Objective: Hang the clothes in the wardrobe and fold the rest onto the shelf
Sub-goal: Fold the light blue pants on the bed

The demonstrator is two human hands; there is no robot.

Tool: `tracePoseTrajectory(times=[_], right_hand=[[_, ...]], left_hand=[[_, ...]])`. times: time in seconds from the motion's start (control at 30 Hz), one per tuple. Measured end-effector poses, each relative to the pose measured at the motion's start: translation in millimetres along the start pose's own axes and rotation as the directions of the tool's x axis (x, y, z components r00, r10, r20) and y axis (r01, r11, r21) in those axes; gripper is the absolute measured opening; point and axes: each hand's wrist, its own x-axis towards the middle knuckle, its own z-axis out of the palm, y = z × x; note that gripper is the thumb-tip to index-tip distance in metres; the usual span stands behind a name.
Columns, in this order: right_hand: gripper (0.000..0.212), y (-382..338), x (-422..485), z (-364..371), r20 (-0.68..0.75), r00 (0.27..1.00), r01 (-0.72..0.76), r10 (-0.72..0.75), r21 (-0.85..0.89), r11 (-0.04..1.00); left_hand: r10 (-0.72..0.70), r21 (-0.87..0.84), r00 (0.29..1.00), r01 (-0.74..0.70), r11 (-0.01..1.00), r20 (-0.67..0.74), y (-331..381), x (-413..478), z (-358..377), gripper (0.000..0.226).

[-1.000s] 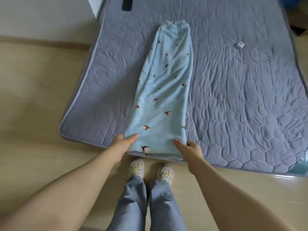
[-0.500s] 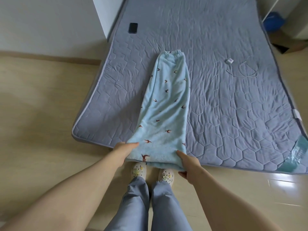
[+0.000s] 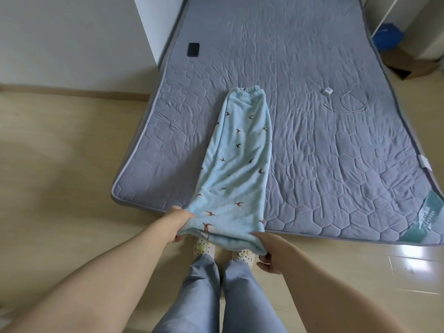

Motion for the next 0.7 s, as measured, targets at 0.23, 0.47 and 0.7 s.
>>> tracePoseTrajectory(times=[0.23, 0.47, 0.7], right_hand=[[0.02, -50.7, 57.8, -8.0, 0.034, 0.999, -0.006, -0.004, 0.301, 0.954], [0.017, -190.6, 114.4, -17.0, -0.047, 0.995, 0.104, -0.093, 0.476, 0.873], [0.026, -371.8, 109.0, -33.8, -0.09, 0.873, 0.43, -0.48, 0.608, 0.667]], left_hand=[[0.051, -0.247, 0.997, -0.034, 0.968, 0.062, 70.1, 46.8, 25.1, 0.016], [-0.018, -0.405, 0.995, 0.058, 0.913, 0.101, 195.6, 118.8, 41.5, 0.02], [0.386, -0.68, 0.912, -0.194, 0.707, 0.141, 369.8, 151.1, 46.5, 0.024]])
